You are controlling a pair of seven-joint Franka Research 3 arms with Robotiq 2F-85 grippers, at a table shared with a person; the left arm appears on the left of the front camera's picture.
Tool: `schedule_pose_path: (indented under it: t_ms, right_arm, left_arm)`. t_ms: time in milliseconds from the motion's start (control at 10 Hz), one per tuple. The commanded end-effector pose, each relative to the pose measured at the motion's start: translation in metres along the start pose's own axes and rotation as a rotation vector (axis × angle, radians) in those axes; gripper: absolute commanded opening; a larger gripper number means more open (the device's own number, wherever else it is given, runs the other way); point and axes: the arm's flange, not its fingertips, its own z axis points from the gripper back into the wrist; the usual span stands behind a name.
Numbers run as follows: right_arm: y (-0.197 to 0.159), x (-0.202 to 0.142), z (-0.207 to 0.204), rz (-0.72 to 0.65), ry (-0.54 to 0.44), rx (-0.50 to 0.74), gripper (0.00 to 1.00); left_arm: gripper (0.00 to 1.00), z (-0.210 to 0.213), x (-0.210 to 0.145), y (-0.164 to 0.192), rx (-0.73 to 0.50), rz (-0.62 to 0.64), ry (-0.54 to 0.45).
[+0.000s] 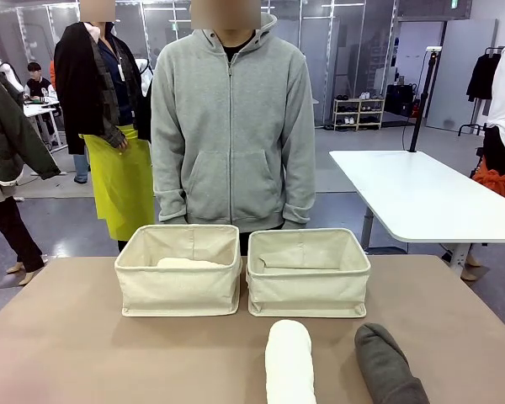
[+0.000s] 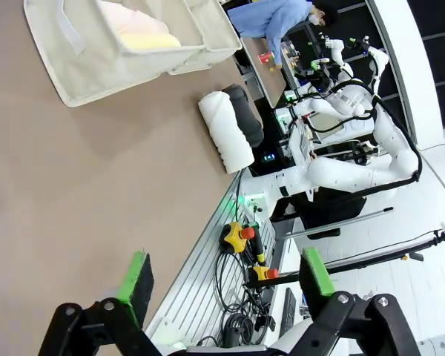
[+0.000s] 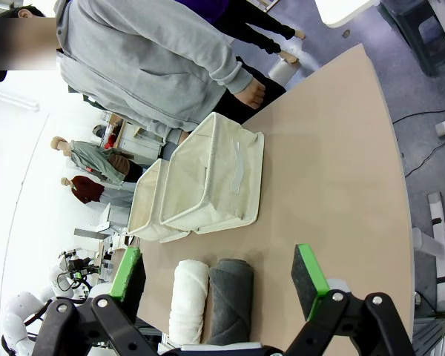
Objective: Divide the towels into two baskets.
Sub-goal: Pick up one hotel-folded towel from the bottom of the table and place it in the Fabric basket indicated by the person.
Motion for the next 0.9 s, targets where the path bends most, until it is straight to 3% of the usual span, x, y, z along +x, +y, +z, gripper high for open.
schedule_pose_path:
  t_ms: [0, 800]
  right_arm:
    - [0.0016, -0.0007, 0.0001, 0.001, -0.006, 0.010, 1.00]
    - [0.0016, -0.0007, 0.0001, 0.001, -0.006, 0.010, 1.00]
  left_arm:
    - [1.00, 0.0019, -0.0040, -0.0020, -0.002, 0.003, 0.012]
    - [1.00, 0.0019, -0.0040, -0.0020, -0.002, 0.003, 0.012]
